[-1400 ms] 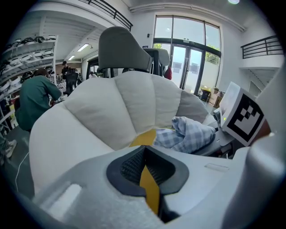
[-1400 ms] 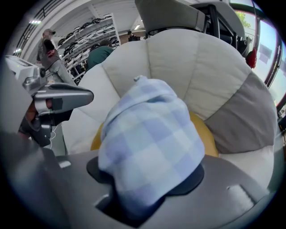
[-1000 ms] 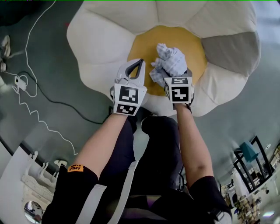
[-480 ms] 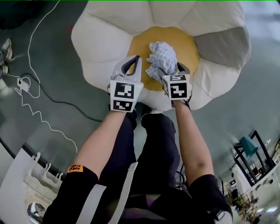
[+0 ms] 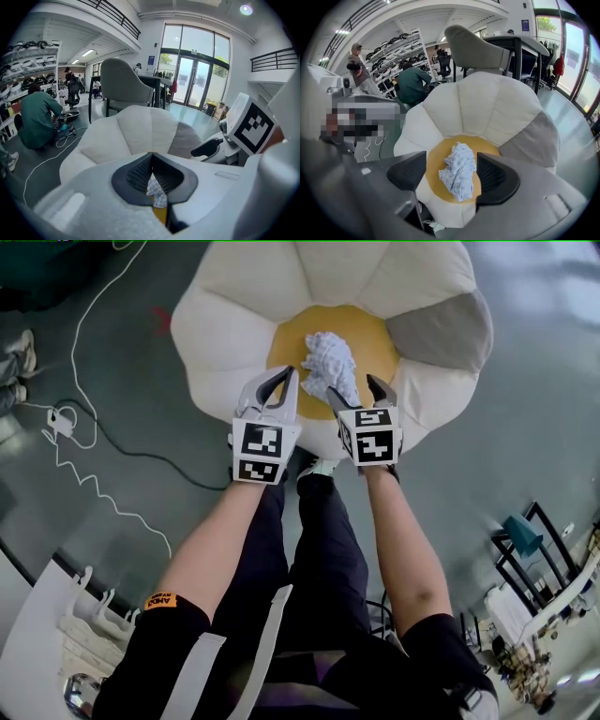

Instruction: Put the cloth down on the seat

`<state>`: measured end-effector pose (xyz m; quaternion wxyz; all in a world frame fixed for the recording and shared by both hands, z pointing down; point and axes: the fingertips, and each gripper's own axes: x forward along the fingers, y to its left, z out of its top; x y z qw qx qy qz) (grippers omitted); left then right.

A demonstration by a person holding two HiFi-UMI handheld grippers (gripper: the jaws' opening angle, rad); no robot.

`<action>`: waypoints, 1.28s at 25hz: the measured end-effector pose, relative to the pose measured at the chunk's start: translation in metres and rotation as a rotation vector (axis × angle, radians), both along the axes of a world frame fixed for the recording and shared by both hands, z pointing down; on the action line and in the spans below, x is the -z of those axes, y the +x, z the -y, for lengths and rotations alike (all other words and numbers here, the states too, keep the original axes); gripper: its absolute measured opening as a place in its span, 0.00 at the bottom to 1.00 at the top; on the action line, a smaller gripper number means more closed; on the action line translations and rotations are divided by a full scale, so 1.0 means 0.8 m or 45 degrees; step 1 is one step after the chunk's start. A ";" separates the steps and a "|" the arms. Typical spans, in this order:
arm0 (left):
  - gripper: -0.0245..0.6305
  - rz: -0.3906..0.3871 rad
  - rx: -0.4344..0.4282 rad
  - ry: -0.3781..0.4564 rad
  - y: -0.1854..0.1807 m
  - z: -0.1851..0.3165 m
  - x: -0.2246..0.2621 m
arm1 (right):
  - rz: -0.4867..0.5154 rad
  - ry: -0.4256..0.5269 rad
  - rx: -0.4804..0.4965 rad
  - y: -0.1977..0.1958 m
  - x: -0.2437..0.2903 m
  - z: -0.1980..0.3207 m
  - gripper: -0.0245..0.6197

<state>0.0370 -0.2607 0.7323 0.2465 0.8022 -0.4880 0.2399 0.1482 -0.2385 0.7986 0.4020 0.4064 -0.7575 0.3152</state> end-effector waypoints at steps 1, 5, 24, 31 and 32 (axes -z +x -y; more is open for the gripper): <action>0.04 0.003 -0.001 0.003 0.001 0.000 0.013 | 0.004 0.007 0.002 0.000 0.013 0.000 0.55; 0.04 0.022 -0.012 0.006 0.004 -0.005 0.058 | 0.020 0.007 0.003 -0.002 0.061 -0.008 0.48; 0.04 -0.037 -0.058 0.079 0.036 -0.072 0.238 | 0.025 0.197 -0.091 0.015 0.282 -0.053 0.04; 0.04 -0.059 -0.064 0.115 0.046 -0.102 0.297 | 0.056 0.238 -0.076 0.012 0.337 -0.092 0.04; 0.04 -0.065 -0.065 0.121 0.048 -0.105 0.305 | 0.066 0.248 -0.072 0.013 0.344 -0.096 0.04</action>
